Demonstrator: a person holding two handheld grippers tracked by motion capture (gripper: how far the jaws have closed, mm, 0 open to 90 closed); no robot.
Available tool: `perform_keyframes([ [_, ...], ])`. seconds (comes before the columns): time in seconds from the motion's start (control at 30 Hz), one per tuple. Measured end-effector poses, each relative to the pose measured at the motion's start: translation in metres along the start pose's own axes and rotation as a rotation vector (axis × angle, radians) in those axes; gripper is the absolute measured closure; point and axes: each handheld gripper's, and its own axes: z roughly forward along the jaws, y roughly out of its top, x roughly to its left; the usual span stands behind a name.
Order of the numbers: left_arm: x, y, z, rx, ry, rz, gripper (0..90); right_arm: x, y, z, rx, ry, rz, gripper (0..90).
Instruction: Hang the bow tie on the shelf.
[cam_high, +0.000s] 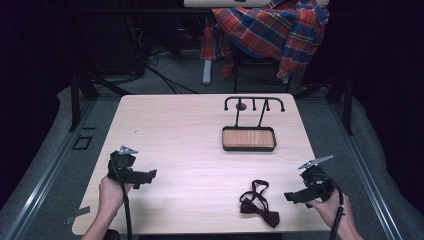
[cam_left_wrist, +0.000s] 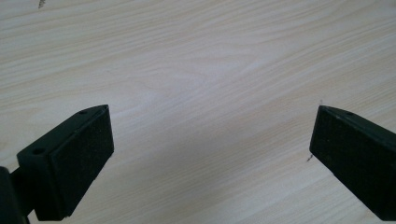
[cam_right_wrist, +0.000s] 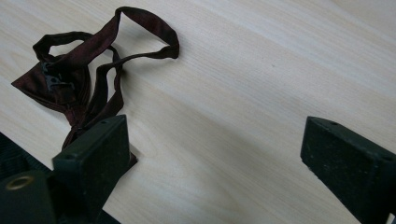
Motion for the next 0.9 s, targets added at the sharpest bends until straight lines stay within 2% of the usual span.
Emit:
perform_keyframes([
  [0.27, 0.001, 0.0, 0.001, 0.007, -0.012, -0.007, 0.0, 0.004, 0.001, 0.002, -0.005, 0.024, 0.004, 0.2],
  [0.37, 0.001, 0.0, 0.002, 0.008, -0.015, -0.007, 0.0, 0.007, 0.002, 0.002, 0.009, 0.026, -0.003, 0.0],
  [0.4, 0.002, 0.0, 0.002, 0.012, -0.019, -0.007, 0.0, 0.011, 0.004, 0.003, 0.021, 0.039, -0.021, 0.0],
  [0.5, 0.002, -0.001, 0.002, 0.012, -0.019, -0.008, 0.0, 0.014, 0.005, 0.005, 0.022, 0.051, -0.026, 0.0],
  [0.53, 0.002, 0.0, 0.002, 0.012, -0.02, -0.007, 0.0, 0.017, 0.006, 0.007, 0.021, 0.068, -0.027, 0.0],
  [0.9, 0.003, 0.0, 0.002, 0.013, -0.025, -0.003, 0.0, 0.03, 0.011, 0.014, 0.035, 0.095, -0.067, 0.0],
])
